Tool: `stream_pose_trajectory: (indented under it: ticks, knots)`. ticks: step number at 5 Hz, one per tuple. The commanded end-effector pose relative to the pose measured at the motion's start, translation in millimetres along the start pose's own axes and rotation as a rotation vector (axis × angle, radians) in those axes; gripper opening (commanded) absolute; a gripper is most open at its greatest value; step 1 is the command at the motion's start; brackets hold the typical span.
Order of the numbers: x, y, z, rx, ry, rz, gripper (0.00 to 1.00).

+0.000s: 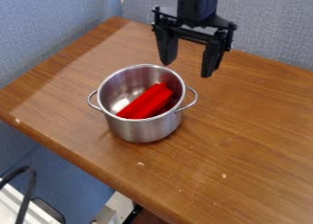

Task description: Put the red object in the metal pot

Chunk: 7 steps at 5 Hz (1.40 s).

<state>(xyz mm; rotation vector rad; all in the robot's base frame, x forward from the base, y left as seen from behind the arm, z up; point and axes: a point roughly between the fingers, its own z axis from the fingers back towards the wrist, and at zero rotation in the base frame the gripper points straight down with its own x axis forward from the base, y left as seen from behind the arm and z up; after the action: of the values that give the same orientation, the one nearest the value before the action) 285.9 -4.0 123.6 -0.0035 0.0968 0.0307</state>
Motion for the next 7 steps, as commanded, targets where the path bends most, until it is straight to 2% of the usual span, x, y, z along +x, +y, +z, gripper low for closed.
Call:
stream_pose_trajectory:
  ticks: [1,2,3,4,5,6,7]
  knots:
    - [7.5,3.9,11.5,0.004,-0.08,-0.022,1.0]
    - [3.4,8.5,10.3,0.006,-0.081,-0.052,1.0]
    - [18.1,-6.0,18.0,0.007,-0.127,-0.062,1.0]
    - [30.3,-22.5,26.0,0.005,-0.147,-0.081,1.0]
    - [38.4,-29.6,21.9,0.015,-0.168,-0.181,1.0]
    - [33.9,-25.0,24.3,0.032,-0.185,-0.283,1.0]
    - [26.7,-21.1,25.5,0.034,-0.178,-0.37,1.0]
